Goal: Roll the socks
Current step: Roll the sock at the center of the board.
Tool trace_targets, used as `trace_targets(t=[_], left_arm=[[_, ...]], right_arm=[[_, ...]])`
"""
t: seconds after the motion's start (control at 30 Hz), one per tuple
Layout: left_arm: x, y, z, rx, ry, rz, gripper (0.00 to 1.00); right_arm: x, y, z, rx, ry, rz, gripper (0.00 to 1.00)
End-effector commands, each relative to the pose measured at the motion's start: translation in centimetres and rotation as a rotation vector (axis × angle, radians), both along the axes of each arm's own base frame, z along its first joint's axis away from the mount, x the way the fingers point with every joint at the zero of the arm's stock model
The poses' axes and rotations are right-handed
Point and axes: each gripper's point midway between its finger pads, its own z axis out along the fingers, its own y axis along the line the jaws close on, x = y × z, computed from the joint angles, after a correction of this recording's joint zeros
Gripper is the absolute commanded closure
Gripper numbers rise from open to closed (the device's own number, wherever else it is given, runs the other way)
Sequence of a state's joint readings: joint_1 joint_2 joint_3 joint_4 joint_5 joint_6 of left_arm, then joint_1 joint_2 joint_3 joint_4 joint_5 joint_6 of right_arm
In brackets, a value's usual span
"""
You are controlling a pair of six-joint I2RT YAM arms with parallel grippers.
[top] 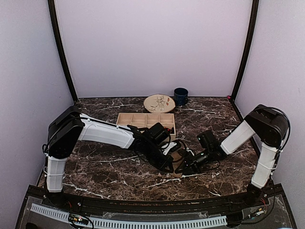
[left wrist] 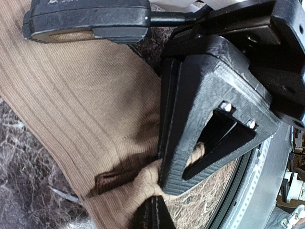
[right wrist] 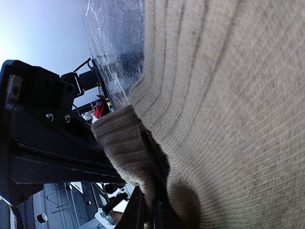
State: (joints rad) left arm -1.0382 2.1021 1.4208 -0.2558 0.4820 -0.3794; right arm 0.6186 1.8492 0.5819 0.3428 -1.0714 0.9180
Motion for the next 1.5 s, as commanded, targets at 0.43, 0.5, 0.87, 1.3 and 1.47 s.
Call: trace_targets(t=[0.43, 0.5, 0.87, 1.3, 1.47], left_arm=[[0.9, -0.1, -1.1, 0.044, -0.016, 0.051, 1.00], [0.5, 0.2, -2.0, 0.073, 0.005, 0.047, 1.00], [0.2, 1.4, -4.5, 0.154, 0.038, 0.060, 1.00], [-0.2, 1.9, -5.9, 0.194, 0.069, 0.053, 1.00], [-0.2, 1.9, -6.1, 0.199, 0.094, 0.055, 1.00]], right_arm=[[0.3, -1.8, -2.5, -0.201, -0.057, -0.009, 0.84], [0.6, -2.0, -2.6, -0.221, -0.076, -0.010, 0.81], [0.9, -3.3, -2.6, -0.304, -0.151, -0.021, 0.67], [3.1, -6.8, -0.3, -0.526, -0.484, -0.089, 0.65], [4.0, -7.0, 2.4, -0.577, -0.677, -0.123, 0.63]])
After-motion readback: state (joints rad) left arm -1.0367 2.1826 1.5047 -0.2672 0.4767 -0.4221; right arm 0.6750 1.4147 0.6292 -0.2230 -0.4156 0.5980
